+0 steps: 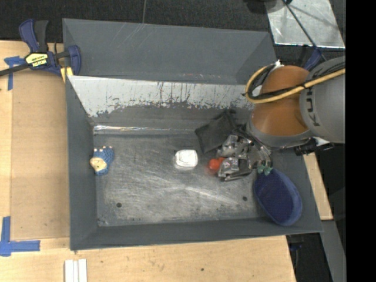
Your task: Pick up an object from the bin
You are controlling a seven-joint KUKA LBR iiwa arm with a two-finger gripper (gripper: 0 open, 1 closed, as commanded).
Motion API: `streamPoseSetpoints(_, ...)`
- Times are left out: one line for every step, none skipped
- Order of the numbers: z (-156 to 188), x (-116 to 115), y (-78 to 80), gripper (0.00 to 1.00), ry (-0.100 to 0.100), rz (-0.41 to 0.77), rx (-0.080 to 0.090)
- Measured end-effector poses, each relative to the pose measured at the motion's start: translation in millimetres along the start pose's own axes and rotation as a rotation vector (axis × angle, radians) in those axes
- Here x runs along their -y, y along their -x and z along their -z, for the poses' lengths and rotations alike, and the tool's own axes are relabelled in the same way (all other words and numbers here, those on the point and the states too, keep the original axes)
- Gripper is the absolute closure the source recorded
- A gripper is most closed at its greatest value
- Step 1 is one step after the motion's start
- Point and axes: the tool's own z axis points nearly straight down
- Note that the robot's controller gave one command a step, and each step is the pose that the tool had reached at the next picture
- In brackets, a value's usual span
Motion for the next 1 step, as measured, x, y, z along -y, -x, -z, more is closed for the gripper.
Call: streamPoseSetpoints(108.8,-5.8,8.2,1.0,-0.001,0.045,0.011)
